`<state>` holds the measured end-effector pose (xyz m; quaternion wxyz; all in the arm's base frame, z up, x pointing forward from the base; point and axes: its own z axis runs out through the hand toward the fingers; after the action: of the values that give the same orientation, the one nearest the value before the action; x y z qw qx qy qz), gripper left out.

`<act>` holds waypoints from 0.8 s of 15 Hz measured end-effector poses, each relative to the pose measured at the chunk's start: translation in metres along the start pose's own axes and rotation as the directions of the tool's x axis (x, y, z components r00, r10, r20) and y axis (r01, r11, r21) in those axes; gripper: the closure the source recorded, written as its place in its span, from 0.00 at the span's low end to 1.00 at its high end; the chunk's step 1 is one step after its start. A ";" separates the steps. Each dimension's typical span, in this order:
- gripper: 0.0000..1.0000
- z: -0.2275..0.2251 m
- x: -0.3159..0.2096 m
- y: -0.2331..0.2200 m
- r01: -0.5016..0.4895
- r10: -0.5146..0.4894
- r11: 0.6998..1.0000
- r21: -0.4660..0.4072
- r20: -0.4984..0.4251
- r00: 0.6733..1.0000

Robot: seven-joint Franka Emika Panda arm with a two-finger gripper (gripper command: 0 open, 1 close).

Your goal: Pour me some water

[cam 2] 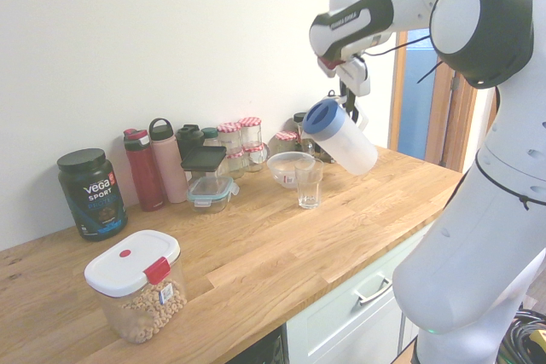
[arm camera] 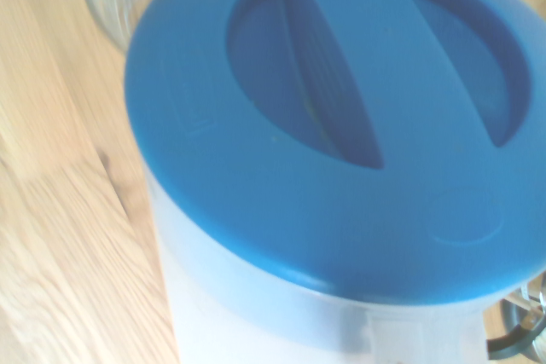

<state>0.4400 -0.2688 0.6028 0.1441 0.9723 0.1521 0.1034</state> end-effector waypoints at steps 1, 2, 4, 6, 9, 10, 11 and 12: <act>1.00 -0.009 -0.009 0.013 -0.039 0.040 0.997 0.061 -0.025 0.999; 1.00 -0.013 -0.021 0.026 -0.076 0.082 0.990 0.119 -0.050 0.995; 1.00 -0.011 -0.049 0.053 -0.155 0.179 0.962 0.226 -0.094 0.979; 1.00 -0.009 -0.082 0.074 -0.254 0.295 0.925 0.281 -0.114 0.949; 1.00 -0.021 -0.115 0.080 -0.439 0.468 0.860 0.260 -0.059 0.882; 1.00 -0.028 -0.124 0.073 -0.498 0.521 0.831 0.248 -0.032 0.853; 1.00 -0.037 -0.134 0.063 -0.555 0.573 0.797 0.238 -0.009 0.819; 1.00 -0.048 -0.143 0.051 -0.606 0.622 0.762 0.227 0.000 0.783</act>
<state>0.3088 -0.3500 0.6414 -0.0095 0.9735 -0.1590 0.1642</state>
